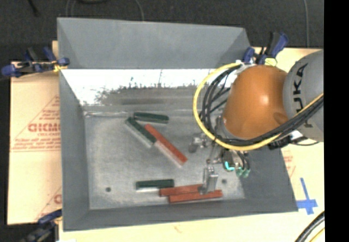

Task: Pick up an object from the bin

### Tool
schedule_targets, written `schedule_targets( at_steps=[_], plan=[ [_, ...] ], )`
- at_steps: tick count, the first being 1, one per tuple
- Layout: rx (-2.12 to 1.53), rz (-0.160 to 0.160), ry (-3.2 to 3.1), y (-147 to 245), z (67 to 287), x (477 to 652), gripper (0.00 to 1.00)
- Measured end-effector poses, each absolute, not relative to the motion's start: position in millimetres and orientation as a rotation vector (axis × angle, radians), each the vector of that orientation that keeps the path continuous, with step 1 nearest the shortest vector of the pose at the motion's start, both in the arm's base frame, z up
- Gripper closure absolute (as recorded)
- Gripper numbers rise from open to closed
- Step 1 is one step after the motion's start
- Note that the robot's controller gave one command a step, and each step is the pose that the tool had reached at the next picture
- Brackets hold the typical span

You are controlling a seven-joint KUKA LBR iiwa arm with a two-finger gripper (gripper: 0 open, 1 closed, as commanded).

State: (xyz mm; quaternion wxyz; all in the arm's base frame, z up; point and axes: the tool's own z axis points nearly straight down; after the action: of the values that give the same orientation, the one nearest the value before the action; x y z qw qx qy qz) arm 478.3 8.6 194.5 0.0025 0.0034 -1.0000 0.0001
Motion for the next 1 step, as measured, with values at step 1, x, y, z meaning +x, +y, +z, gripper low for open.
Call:
schedule_targets(
  at_steps=[1],
  plan=[
    [0.010,0.000,-3.143,8.6,197.9,479.4,0.00]
  ],
)
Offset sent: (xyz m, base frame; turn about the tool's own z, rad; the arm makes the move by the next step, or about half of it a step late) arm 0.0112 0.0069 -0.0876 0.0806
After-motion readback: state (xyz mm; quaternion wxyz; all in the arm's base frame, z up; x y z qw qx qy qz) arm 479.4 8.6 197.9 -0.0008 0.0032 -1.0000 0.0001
